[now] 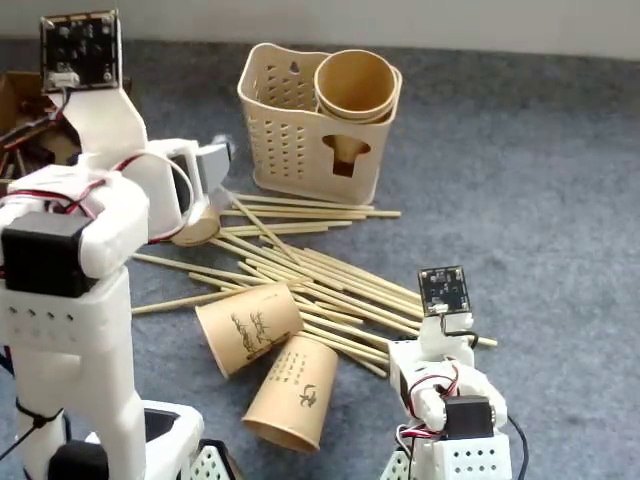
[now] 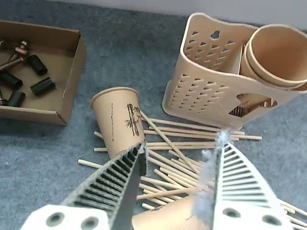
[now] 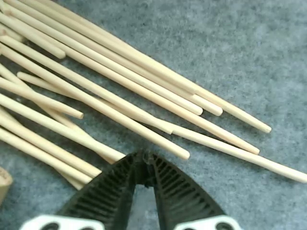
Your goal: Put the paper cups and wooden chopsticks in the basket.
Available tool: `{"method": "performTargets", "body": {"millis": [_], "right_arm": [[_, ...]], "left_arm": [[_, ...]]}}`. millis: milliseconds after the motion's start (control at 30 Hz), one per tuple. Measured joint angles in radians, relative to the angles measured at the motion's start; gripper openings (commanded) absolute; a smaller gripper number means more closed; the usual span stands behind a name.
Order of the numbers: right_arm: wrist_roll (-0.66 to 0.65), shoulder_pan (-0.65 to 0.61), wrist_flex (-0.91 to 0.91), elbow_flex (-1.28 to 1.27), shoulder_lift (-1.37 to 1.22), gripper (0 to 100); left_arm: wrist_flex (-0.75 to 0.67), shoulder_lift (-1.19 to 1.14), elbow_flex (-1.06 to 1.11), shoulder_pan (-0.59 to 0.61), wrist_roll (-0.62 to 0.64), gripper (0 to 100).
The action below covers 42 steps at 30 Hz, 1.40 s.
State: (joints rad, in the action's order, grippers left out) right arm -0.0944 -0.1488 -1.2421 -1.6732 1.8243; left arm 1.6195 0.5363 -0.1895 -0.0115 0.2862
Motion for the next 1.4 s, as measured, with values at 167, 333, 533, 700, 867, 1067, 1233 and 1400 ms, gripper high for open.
{"method": "performTargets", "body": {"millis": [167,333,533,700,867,1067,1233,1400], "right_arm": [[0.000,0.000,0.000,0.000,0.000,0.5],[0.000,0.000,0.000,0.000,0.000,0.5],[0.000,0.000,0.000,0.000,0.000,0.5],[0.000,0.000,0.000,0.000,0.000,0.5],[0.000,-0.002,0.000,0.000,0.000,0.5],[0.000,-0.003,0.000,0.000,0.000,0.5],[0.000,-0.003,0.000,0.000,0.000,0.5],[0.000,-0.003,0.000,0.000,0.000,0.5]], "left_arm": [[-0.114,0.163,0.212,0.000,0.000,23],[-0.236,0.331,0.440,0.000,0.000,16],[-0.288,0.486,0.601,0.000,-0.051,9],[-0.293,0.575,0.695,0.002,-0.095,6],[-0.311,0.631,0.822,0.002,-0.115,3],[-0.342,0.709,0.957,0.002,-0.195,5],[-0.345,0.726,1.020,0.002,-0.242,6],[-0.345,0.726,1.080,0.002,-0.319,6]]}}
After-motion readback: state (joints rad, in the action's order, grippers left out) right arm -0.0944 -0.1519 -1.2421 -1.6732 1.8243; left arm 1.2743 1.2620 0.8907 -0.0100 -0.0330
